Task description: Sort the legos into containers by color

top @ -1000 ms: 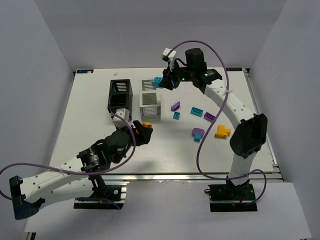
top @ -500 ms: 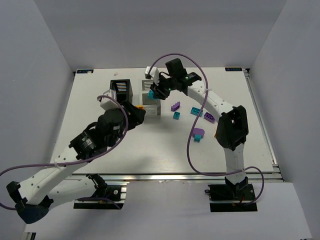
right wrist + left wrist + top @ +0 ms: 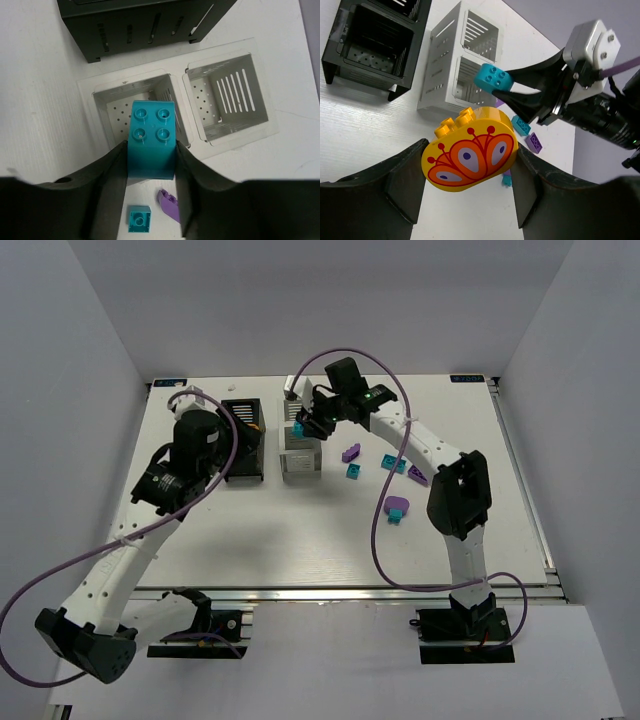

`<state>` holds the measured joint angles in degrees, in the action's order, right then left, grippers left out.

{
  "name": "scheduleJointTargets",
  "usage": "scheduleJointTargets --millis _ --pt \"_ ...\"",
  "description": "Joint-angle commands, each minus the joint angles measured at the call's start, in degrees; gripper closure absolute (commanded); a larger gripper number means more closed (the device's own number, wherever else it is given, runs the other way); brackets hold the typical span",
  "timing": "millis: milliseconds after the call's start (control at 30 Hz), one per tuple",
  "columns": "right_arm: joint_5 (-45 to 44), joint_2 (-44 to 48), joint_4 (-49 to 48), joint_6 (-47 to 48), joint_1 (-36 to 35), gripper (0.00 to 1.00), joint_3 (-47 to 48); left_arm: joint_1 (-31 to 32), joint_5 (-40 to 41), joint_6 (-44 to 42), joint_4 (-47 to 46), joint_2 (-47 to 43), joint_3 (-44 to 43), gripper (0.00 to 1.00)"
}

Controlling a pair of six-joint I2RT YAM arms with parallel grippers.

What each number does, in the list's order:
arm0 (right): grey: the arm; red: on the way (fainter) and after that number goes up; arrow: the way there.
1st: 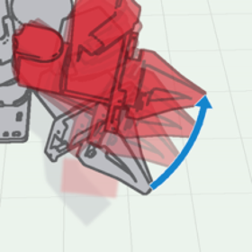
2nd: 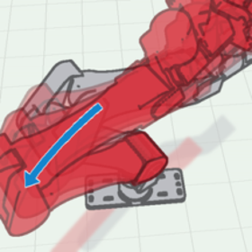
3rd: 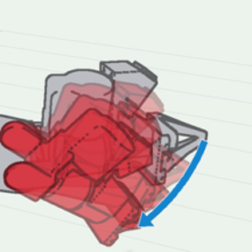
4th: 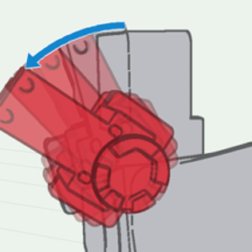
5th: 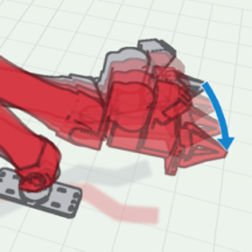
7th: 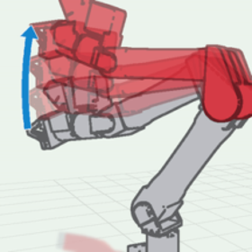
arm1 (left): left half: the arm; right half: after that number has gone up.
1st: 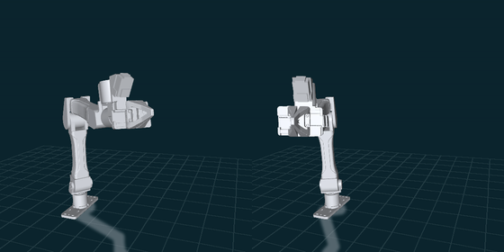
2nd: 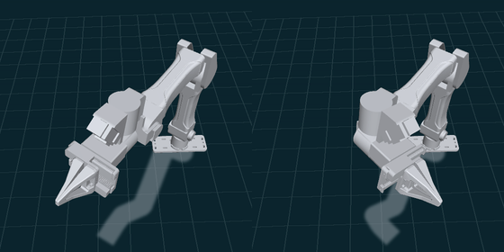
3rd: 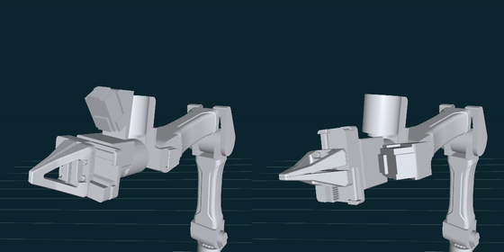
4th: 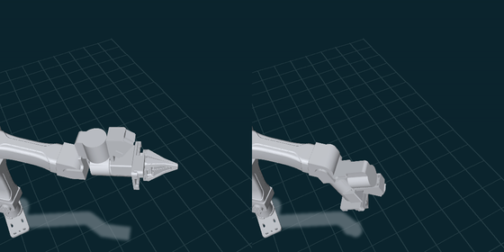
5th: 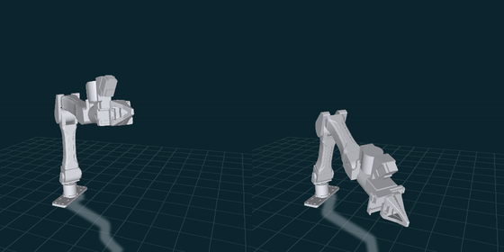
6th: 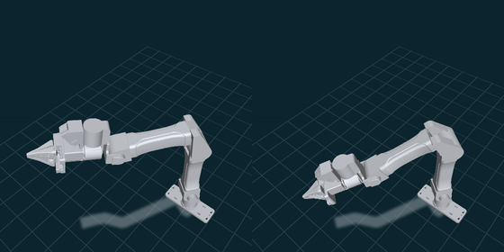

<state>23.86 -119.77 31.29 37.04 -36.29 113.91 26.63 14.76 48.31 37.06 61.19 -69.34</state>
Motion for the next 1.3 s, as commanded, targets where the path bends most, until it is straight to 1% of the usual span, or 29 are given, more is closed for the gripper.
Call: scheduleJointTargets --millis 0,33,67,100,167,233,300,400,433,533,567,633,800,933,1067,1267 --pt "-0.39 -0.82 0.0 0.49 -0.71 0.51 1.76 -3.42 -6.32 -0.06 0.47 -0.37 -0.89 1.0" --pt "-0.65 -1.17 -0.09 0.06 -0.71 0.46 2.1 -5.08 -8.07 0.02 0.38 0.24 -0.71 1.0" --pt "-0.74 -1.35 -0.17 -0.12 -0.62 0.34 2.11 -5.88 -8.87 0.03 0.12 0.68 -0.71 1.0" --pt "-1.35 -1.35 -0.52 -0.3 -0.71 0.28 2.11 -7.54 -9.83 0.03 0.21 1.21 -0.79 1.0" --pt "-1.62 -1.17 -1.4 -0.56 -0.71 0.19 1.76 -9.22 -12.3 -0.15 0.03 3.05 -1.15 1.0" --pt "-1.62 -0.38 -1.93 -0.82 -0.71 0.16 1.49 -11.77 -13.79 -0.5 0.03 5.07 -1.32 1.0" --pt "-1.36 0.93 -2.19 -1.44 -0.53 0.16 1.41 -14.05 -16.68 -0.85 0.03 6.66 -1.94 1.0" --pt "-0.31 4.61 -3.51 -3.81 -0.01 0.17 -0.34 -16.25 -17.23 -2.52 1.52 10.34 -4.22 1.0" --pt "0.13 5.93 -4.12 -4.42 0.26 0.18 -1.22 -16.7 -16.7 -3.65 3.44 11.4 -5.18 1.0" --pt "3.55 11.56 -6.23 -5.92 1.4 0.27 -6.66 -17.67 -13.9 -6.03 5.3 15.79 -8.61 1.0" --pt "5.57 14.62 -7.11 -6.79 2.1 0.32 -10.51 -17.93 -13.1 -6.56 6.0 17.8 -9.92 1.0" --pt "6.64 17.53 -9.39 -7.5 2.63 0.34 -14.48 -18.02 -12.39 -7.79 5.92 19.75 -10.9 1.0" --pt "7.96 24.83 -12.48 -8.65 3.77 0.32 -25.64 -18.37 -10.9 -9.29 4.43 25.89 -13.71 0.96" --pt "9.1 27.74 -14.06 -11.36 5.79 0.3 -29.96 -18.37 -9.85 -9.64 2.24 28.54 -14.94 0.93" --pt "10.77 29.23 -14.41 -13.04 8.51 0.28 -31.99 -18.28 -8.88 -9.82 1.09 30.48 -15.82 0.88" --pt "11.3 30.82 -14.59 -13.39 9.57 0.25 -34.54 -18.28 -8.7 -9.99 -1.81 32.24 -14.6 0.75"
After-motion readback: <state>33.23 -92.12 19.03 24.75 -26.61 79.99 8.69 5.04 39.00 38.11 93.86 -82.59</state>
